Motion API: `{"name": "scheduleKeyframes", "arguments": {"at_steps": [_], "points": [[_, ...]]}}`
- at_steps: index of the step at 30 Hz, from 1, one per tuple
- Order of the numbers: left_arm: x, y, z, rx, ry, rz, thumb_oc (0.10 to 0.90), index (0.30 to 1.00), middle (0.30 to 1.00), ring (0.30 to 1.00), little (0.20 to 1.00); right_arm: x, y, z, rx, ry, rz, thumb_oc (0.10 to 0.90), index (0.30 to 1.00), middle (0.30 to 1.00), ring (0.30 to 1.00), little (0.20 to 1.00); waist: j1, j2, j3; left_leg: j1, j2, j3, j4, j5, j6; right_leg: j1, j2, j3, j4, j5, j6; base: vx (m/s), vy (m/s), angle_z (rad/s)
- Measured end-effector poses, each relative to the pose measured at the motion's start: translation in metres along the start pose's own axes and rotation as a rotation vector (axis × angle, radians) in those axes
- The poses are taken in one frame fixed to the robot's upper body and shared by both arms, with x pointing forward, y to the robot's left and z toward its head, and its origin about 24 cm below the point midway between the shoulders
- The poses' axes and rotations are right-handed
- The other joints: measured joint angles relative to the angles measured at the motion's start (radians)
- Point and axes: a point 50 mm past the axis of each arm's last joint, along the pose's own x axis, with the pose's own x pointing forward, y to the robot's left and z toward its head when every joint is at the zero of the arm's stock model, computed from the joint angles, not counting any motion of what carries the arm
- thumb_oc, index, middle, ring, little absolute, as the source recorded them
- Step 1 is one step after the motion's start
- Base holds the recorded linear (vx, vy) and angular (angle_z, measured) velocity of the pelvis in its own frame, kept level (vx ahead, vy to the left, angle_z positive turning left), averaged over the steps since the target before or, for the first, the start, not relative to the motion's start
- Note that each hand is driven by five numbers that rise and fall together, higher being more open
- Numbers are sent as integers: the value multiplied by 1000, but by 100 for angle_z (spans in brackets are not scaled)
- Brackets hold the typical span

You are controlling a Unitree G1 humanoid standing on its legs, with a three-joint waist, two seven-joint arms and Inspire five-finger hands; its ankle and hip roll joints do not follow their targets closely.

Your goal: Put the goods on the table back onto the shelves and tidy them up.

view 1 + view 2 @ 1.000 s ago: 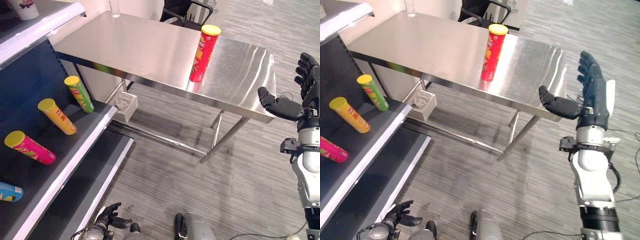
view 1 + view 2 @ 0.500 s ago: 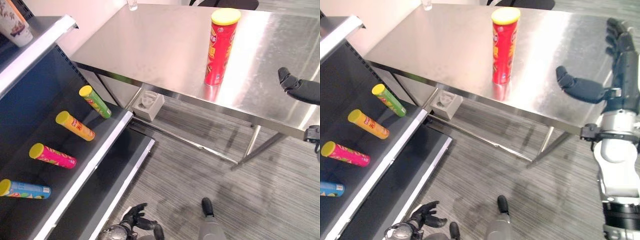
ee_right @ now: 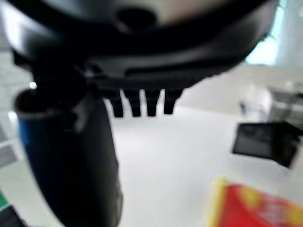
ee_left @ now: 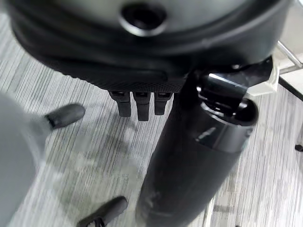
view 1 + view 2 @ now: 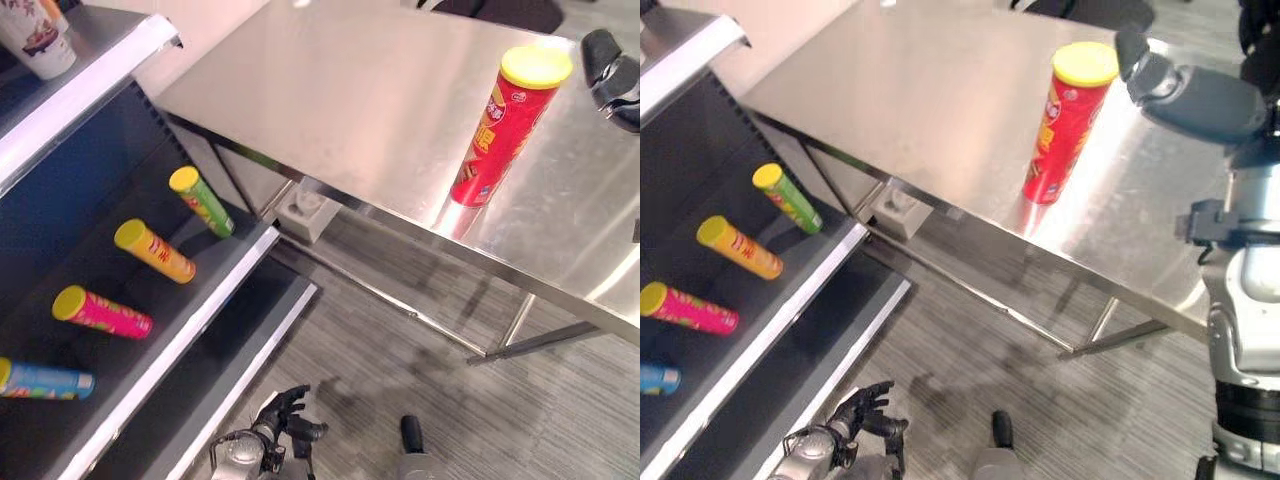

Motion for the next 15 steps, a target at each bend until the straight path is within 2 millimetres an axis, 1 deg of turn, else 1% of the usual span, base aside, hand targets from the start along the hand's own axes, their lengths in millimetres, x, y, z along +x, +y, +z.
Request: {"name": "scheduleKeyframes", "arguments": {"at_steps": [2, 3, 5, 8, 9, 10, 12, 14, 15], "points": [[-3, 14, -3, 15, 8, 33, 800, 900, 900, 900, 900, 0, -2, 2, 9, -11, -10, 800, 900, 900, 900, 900, 0, -27, -16, 4, -14, 7, 0, -4, 6, -1, -15, 1, 0, 8, 12, 23, 103, -13], [-6, 28, -5, 30, 15, 65, 800, 900, 900, 900, 900, -1, -5, 6, 31, -39, -34, 800, 900, 900, 900, 900, 14, -49, -28, 5, -18, 11, 0, -5, 8, -3, -19, 2, 0, 7, 14, 8, 67, -9], [-10, 42, -8, 28, 27, 104, 800, 900, 900, 900, 900, -1, -8, 15, 40, -95, -53, 800, 900, 900, 900, 900, 20, -64, -36, 5, -17, 24, 0, -6, 9, -6, -17, 7, 0, 6, 16, -35, 79, -8], [-14, 49, -15, 31, 49, 122, 800, 900, 900, 900, 900, 0, -7, 21, 33, -143, -54, 800, 900, 900, 900, 900, 20, -69, -40, 10, -19, 39, -1, -11, 14, -15, -9, 28, 1, 13, 20, -74, 102, -25], [-15, 46, -19, 30, 61, 114, 800, 900, 900, 900, 900, 0, -7, 20, 10, -142, -64, 800, 900, 900, 900, 900, 17, -72, -40, 13, -17, 63, 0, -14, 20, -34, -4, 60, 1, 28, 26, -100, 127, -80], [-16, 43, -23, 32, 71, 102, 800, 900, 900, 900, 900, 0, -5, 19, -19, -138, -67, 800, 900, 900, 900, 900, 16, -78, -41, 15, -19, 101, -1, -15, 22, -57, -2, 100, 1, 46, 32, -91, 93, -84], [-16, 42, -24, 30, 76, 101, 800, 900, 900, 900, 900, 0, 1, 11, -43, -108, -53, 800, 900, 900, 900, 900, 2, -86, -41, 21, -21, 122, -1, -20, 30, -66, -1, 123, 1, 60, 37, -81, 32, -53], [-16, 44, -23, 30, 75, 108, 800, 900, 900, 900, 900, -3, 6, -6, -73, -26, -29, 800, 900, 900, 900, 900, -2, -95, -40, 31, -6, 146, -6, -25, 37, -90, 10, 136, 32, 62, 43, -72, -16, -41], [-13, 46, -17, 32, 57, 113, 800, 900, 900, 900, 900, -7, 10, -23, -86, 68, -12, 800, 900, 900, 900, 900, -2, -104, -43, 29, -5, 150, -6, -24, 34, -115, 14, 133, 62, 48, 58, -107, -30, -35]]}}
